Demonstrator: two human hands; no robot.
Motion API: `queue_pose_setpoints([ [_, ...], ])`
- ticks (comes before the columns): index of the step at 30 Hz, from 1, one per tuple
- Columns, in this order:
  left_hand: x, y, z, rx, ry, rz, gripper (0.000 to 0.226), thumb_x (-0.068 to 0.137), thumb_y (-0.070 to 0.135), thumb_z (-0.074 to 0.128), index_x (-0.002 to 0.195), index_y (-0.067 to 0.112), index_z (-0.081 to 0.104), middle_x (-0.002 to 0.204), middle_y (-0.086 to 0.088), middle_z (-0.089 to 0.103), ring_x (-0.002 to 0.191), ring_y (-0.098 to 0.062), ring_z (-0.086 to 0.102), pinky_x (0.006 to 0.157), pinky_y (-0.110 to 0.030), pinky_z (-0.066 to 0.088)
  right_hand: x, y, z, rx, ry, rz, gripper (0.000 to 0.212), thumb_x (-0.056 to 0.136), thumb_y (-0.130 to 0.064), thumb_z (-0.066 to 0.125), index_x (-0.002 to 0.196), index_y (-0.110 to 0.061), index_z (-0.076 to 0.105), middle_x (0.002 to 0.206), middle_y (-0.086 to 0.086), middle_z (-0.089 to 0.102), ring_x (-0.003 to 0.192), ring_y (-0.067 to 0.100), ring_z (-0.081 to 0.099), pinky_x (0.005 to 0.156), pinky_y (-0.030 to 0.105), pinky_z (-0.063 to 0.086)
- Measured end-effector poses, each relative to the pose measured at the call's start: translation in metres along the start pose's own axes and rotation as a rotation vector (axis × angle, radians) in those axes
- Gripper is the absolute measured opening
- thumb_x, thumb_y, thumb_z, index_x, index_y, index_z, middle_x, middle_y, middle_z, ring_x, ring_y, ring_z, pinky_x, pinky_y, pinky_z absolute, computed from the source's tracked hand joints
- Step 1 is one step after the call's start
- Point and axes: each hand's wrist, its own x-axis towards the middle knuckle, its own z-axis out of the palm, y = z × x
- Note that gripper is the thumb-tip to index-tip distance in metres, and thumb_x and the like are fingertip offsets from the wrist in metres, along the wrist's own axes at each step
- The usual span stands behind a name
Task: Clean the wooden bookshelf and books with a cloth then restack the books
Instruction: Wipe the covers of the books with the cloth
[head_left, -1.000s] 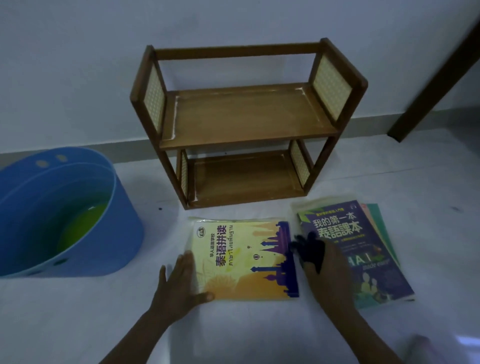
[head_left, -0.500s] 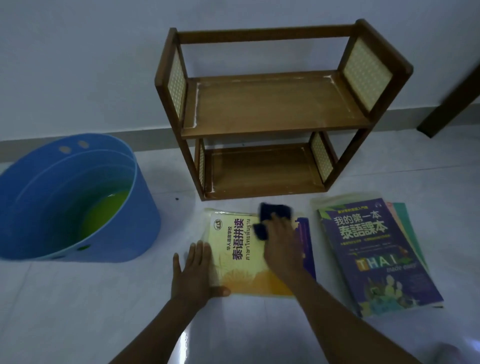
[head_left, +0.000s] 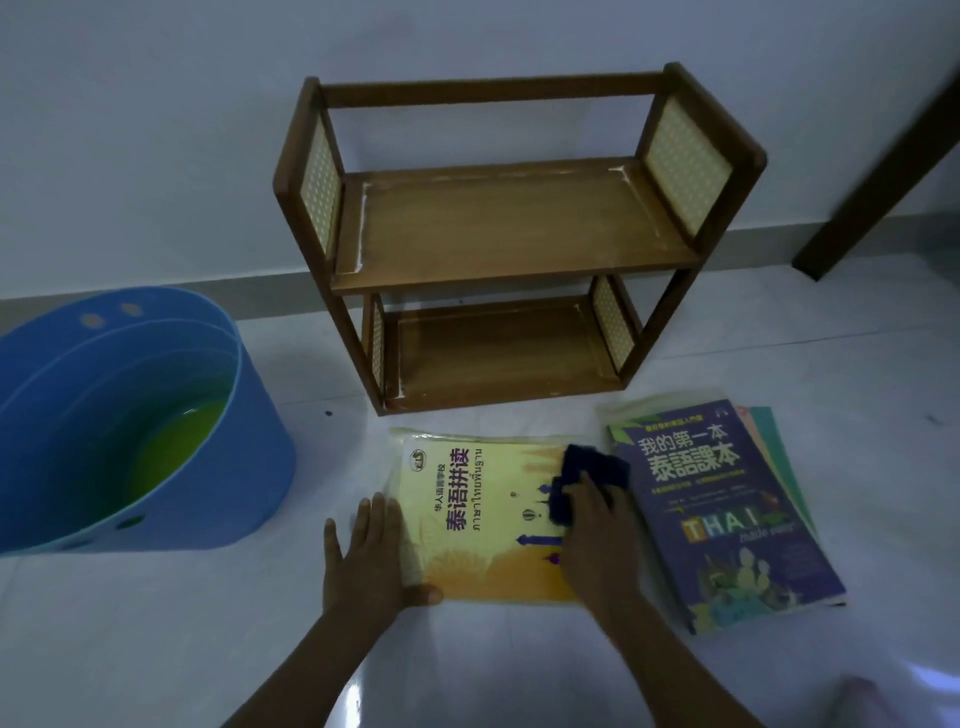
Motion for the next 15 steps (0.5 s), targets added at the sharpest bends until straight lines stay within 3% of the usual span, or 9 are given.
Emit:
queue_pose_setpoints([
  [2, -0.006, 0.007, -0.01, 0.059, -0.055, -0.017, 0.129, 0.058, 0.097, 0.016, 0.135, -0.002, 0.045, 0.138, -0.022, 0.051, 0.125, -0.037, 0.052, 0.11, -0.049, -0.018, -0.033, -0.03, 0.013, 0.028, -0.024, -0.202, 0.044, 0.048, -0.007, 0.071, 0.088, -0.023, 0.068, 0.117, 0.002, 0.068, 0.098, 0.031, 0.065, 0.072, 0.038, 0.057],
  [4, -0.014, 0.011, -0.021, 0.104, -0.022, -0.042, 0.118, 0.068, 0.086, 0.039, 0.15, 0.003, 0.015, 0.158, -0.017, 0.015, 0.146, -0.032, 0.017, 0.098, -0.049, -0.035, -0.066, -0.062, 0.025, 0.028, -0.118, -0.5, 0.031, 0.055, -0.024, 0.06, 0.084, -0.031, 0.067, 0.112, -0.011, 0.069, 0.098, 0.019, 0.066, 0.072, 0.033, 0.058],
  [5, -0.014, 0.011, -0.02, 0.093, 0.008, -0.051, 0.118, 0.071, 0.08, 0.047, 0.151, 0.007, 0.0, 0.16, -0.013, -0.002, 0.148, -0.029, 0.002, 0.093, -0.05, -0.04, -0.073, -0.067, 0.024, 0.037, -0.167, -0.566, 0.032, 0.057, -0.026, 0.056, 0.088, -0.034, 0.065, 0.113, -0.015, 0.068, 0.101, 0.015, 0.064, 0.074, 0.032, 0.058],
  [6, -0.015, 0.01, -0.018, 0.07, 0.029, -0.059, 0.122, 0.068, 0.081, 0.049, 0.151, 0.007, -0.002, 0.159, -0.012, -0.004, 0.148, -0.028, 0.002, 0.09, -0.049, -0.042, -0.073, -0.057, 0.023, 0.036, -0.172, -0.547, 0.038, 0.056, -0.024, 0.058, 0.093, -0.035, 0.063, 0.116, -0.017, 0.066, 0.104, 0.013, 0.062, 0.076, 0.033, 0.058],
  [7, -0.017, 0.011, -0.02, 0.085, 0.002, -0.06, 0.127, 0.06, 0.087, 0.047, 0.15, 0.005, 0.01, 0.158, -0.016, 0.009, 0.146, -0.031, 0.017, 0.096, -0.048, -0.04, -0.07, -0.042, 0.019, 0.046, -0.132, -0.468, 0.047, 0.054, -0.02, 0.061, 0.098, -0.035, 0.06, 0.119, -0.017, 0.065, 0.107, 0.014, 0.06, 0.075, 0.034, 0.058],
  [9, -0.017, 0.011, -0.016, 0.084, 0.027, -0.007, 0.133, 0.043, 0.094, 0.048, 0.139, 0.002, 0.036, 0.141, -0.023, 0.047, 0.126, -0.037, 0.051, 0.113, -0.055, -0.017, -0.063, -0.002, 0.006, 0.051, -0.054, -0.207, 0.056, 0.051, -0.009, 0.065, 0.103, -0.029, 0.059, 0.119, -0.005, 0.065, 0.103, 0.023, 0.063, 0.066, 0.039, 0.057],
  [10, -0.014, 0.012, -0.014, 0.083, 0.09, 0.016, 0.131, 0.039, 0.09, 0.057, 0.136, 0.003, 0.039, 0.136, -0.024, 0.052, 0.122, -0.039, 0.055, 0.113, -0.06, 0.0, -0.063, 0.017, 0.0, 0.04, -0.047, -0.058, 0.056, 0.05, -0.004, 0.069, 0.102, -0.023, 0.06, 0.113, 0.003, 0.068, 0.095, 0.029, 0.065, 0.061, 0.04, 0.056],
  [12, -0.013, 0.022, -0.014, 0.164, 0.152, 0.168, 0.129, 0.036, 0.081, 0.068, 0.139, 0.009, 0.039, 0.14, -0.026, 0.047, 0.126, -0.042, 0.049, 0.104, -0.064, 0.019, -0.068, 0.041, -0.009, -0.029, -0.087, 0.159, 0.048, 0.059, -0.004, 0.073, 0.104, -0.016, 0.061, 0.105, 0.01, 0.068, 0.088, 0.035, 0.065, 0.059, 0.04, 0.054],
  [15, -0.017, 0.047, -0.014, 0.235, 0.073, 0.321, 0.124, 0.04, 0.088, 0.059, 0.14, 0.016, 0.043, 0.139, -0.026, 0.048, 0.125, -0.044, 0.049, 0.096, -0.062, 0.042, -0.075, 0.043, -0.013, -0.191, -0.177, 0.202, 0.045, 0.088, -0.024, 0.054, 0.132, -0.02, 0.043, 0.132, 0.002, 0.051, 0.115, 0.027, 0.052, 0.087, 0.03, 0.046],
])
